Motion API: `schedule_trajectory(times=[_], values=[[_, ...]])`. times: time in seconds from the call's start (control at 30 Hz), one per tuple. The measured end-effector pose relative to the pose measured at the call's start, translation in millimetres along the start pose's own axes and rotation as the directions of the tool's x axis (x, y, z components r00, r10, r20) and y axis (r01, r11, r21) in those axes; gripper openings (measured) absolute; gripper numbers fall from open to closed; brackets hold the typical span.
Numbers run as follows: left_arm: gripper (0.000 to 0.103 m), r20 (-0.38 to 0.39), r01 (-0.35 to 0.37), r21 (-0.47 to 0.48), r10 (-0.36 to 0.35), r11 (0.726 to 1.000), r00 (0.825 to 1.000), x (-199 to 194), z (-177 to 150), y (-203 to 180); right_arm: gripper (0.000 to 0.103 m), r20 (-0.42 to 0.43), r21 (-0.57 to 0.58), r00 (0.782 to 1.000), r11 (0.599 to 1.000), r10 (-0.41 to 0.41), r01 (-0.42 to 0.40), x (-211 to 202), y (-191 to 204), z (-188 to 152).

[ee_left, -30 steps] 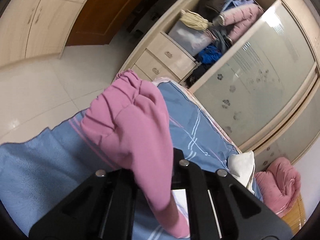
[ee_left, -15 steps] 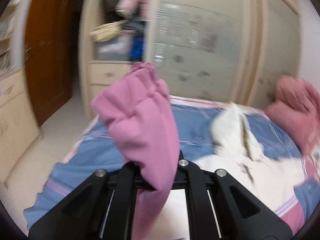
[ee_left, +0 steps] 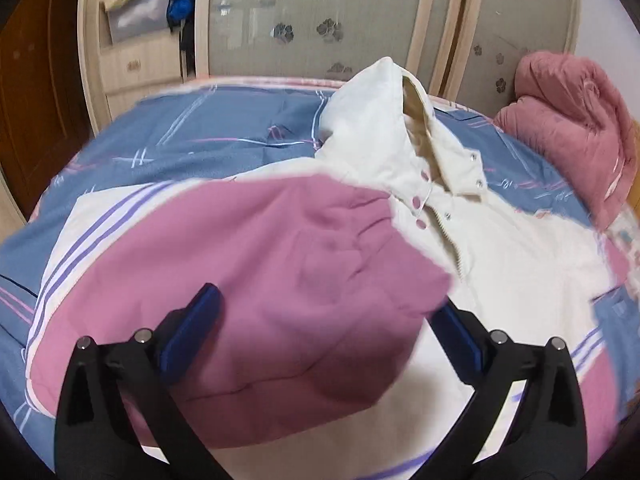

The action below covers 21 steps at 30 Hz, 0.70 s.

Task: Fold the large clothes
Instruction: 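Open the left gripper on the chest and withdraw it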

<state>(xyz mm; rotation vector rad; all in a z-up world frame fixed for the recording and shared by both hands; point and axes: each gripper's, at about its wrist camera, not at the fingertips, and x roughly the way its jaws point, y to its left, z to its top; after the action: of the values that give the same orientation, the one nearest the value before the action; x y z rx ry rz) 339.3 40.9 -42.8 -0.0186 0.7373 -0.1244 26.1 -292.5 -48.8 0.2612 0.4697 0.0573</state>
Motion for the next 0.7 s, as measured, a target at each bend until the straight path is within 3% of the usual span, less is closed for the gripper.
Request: schedule_trajectory(times=[0.1, 0.2, 0.3, 0.33, 0.37, 0.53, 0.7], values=[[0.101, 0.015, -0.089, 0.059, 0.088, 0.994, 0.996, -5, -11, -14, 0.102, 0.006, 0.001, 1.000, 1.000, 0.007, -0.007, -2, 0, 1], [0.101, 0.101, -0.134, 0.096, 0.124, 0.986, 0.987, -48, -22, -32, 0.102, 0.015, -0.002, 1.000, 1.000, 0.012, -0.012, -4, 1, 3], [0.101, 0.245, -0.196, 0.095, 0.168, 0.976, 0.955, -119, -46, -45, 0.102, 0.017, -0.010, 1.000, 1.000, 0.011, -0.011, -4, 2, 2], [0.101, 0.306, -0.221, 0.077, 0.188, 0.972, 0.933, -153, -64, -48, 0.102, 0.015, -0.013, 1.000, 1.000, 0.009, -0.009, -4, 2, 1], [0.101, 0.321, -0.223, 0.072, 0.189, 0.972, 0.928, -171, -73, -49, 0.102, 0.008, -0.015, 1.000, 1.000, 0.006, -0.006, -2, 2, 1], [0.101, 0.285, -0.170, -0.005, 0.164, 0.986, 0.945, -232, -139, -40, 0.102, -0.036, -0.002, 0.999, 1.000, -0.021, 0.021, 8, -3, -4], [0.101, 0.239, -0.194, -0.049, 0.200, 0.980, 0.950, -229, -182, -40, 0.102, -0.076, -0.013, 0.995, 0.998, -0.062, 0.061, 21, -1, -12]])
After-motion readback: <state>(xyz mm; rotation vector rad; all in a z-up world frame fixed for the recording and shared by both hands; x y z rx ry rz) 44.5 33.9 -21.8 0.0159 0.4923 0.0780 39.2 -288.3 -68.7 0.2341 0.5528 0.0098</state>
